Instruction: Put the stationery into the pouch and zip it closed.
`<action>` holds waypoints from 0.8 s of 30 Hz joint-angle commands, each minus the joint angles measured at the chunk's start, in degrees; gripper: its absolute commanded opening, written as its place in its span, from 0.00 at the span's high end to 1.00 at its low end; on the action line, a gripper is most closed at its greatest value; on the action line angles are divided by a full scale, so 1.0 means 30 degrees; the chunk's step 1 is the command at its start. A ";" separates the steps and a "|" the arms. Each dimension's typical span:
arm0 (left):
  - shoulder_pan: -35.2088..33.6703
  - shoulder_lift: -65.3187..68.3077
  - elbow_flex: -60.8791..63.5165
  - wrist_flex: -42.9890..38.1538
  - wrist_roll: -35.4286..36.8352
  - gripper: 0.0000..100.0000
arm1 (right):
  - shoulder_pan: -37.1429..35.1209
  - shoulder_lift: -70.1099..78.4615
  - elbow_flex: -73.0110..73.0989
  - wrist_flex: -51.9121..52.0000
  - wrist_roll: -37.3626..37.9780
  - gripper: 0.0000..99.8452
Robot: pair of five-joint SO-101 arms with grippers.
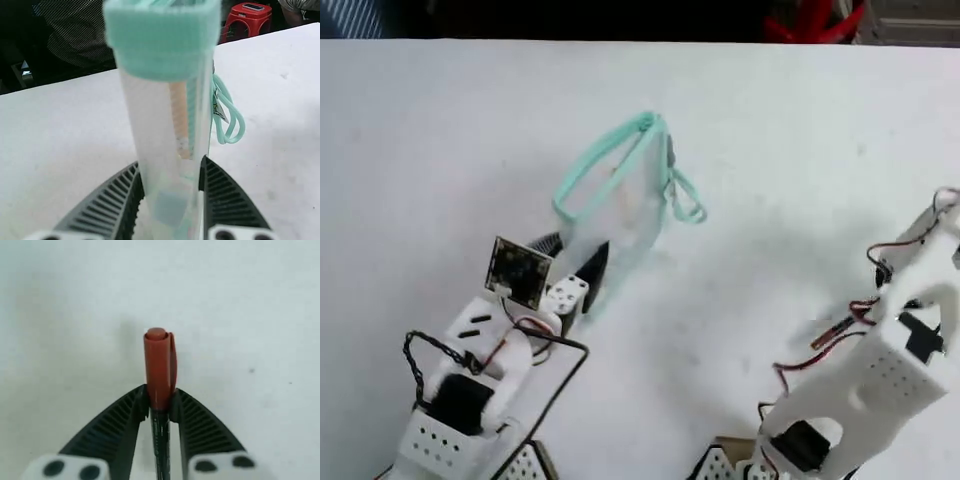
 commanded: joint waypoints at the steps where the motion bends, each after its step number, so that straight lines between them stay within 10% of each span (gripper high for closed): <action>1: 0.0161 -0.0249 -0.0410 -0.0469 0.0147 0.83 | -0.1011 -0.3560 -0.0879 0.0952 0.0205 0.98; 16: 0.0161 -0.0249 -0.0410 -0.0440 0.0147 0.83 | -0.5084 -1.2733 -0.0791 0.2095 0.0440 0.98; 24: 0.0190 -0.0249 -0.0410 -0.0440 0.0147 0.83 | -1.0183 -1.4989 -0.0908 0.0689 0.4982 0.98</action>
